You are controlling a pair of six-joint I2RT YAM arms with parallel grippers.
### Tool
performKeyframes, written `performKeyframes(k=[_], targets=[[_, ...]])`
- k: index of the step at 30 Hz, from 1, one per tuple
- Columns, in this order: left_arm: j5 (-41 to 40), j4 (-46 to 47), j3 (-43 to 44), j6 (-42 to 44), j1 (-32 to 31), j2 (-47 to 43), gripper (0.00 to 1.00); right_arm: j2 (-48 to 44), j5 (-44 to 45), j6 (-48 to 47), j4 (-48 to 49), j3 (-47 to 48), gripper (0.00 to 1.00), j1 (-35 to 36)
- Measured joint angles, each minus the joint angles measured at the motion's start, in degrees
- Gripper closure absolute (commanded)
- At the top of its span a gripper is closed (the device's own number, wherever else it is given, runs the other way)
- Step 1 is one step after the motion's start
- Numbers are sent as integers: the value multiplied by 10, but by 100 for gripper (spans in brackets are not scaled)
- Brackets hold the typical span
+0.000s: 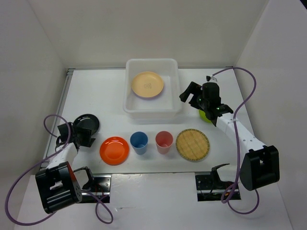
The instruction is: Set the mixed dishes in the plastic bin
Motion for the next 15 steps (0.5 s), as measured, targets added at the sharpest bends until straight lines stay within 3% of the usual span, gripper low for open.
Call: performKeyframes(k=[15], targets=[[-56, 52, -10, -42, 0, 25, 41, 10, -2, -2, 4, 0, 2, 0]])
